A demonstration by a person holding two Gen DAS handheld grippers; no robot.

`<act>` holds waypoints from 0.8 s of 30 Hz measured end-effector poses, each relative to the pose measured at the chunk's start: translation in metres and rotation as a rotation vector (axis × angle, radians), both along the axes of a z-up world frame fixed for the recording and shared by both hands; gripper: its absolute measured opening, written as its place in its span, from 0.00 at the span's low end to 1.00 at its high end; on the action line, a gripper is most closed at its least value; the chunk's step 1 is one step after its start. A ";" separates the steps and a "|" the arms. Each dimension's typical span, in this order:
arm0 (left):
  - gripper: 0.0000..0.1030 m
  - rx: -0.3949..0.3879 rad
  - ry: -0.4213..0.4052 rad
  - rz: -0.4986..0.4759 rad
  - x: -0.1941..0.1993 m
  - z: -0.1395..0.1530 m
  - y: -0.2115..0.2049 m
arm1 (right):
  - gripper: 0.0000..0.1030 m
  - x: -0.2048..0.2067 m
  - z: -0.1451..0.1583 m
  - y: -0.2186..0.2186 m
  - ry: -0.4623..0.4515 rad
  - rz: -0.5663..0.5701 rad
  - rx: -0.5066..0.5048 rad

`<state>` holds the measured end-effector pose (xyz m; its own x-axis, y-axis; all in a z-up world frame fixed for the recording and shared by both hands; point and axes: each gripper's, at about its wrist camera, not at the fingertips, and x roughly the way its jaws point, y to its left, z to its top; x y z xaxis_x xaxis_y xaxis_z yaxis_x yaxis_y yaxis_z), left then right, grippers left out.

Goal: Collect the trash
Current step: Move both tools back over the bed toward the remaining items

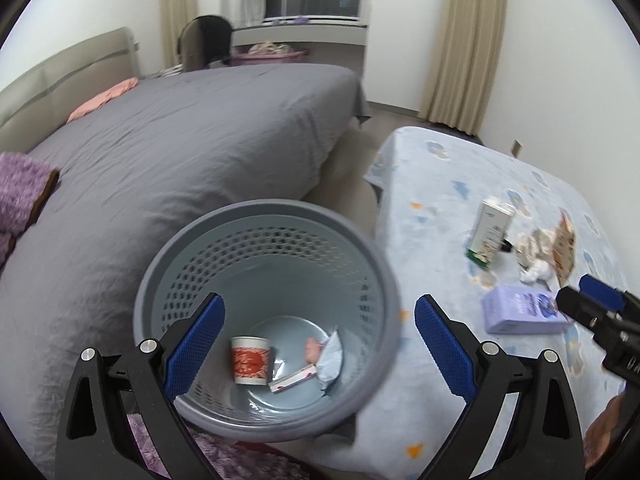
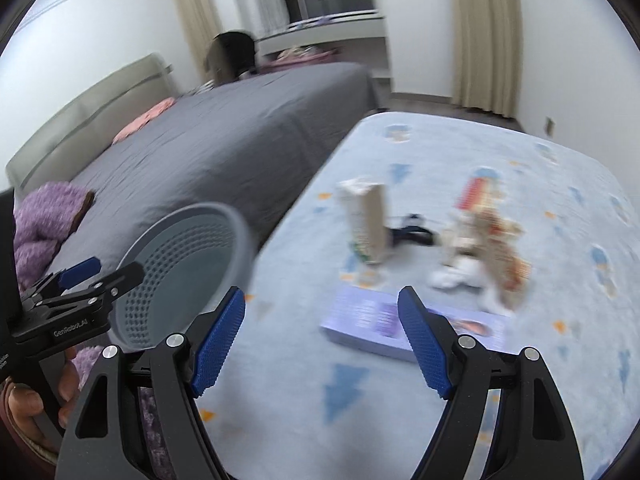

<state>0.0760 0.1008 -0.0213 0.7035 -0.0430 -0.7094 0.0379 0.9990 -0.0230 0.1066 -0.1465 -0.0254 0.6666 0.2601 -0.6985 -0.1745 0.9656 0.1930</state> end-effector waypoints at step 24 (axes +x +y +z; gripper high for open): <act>0.91 0.071 0.069 -0.501 0.004 -0.031 -0.176 | 0.73 -0.080 -0.027 -0.171 0.072 -0.314 0.059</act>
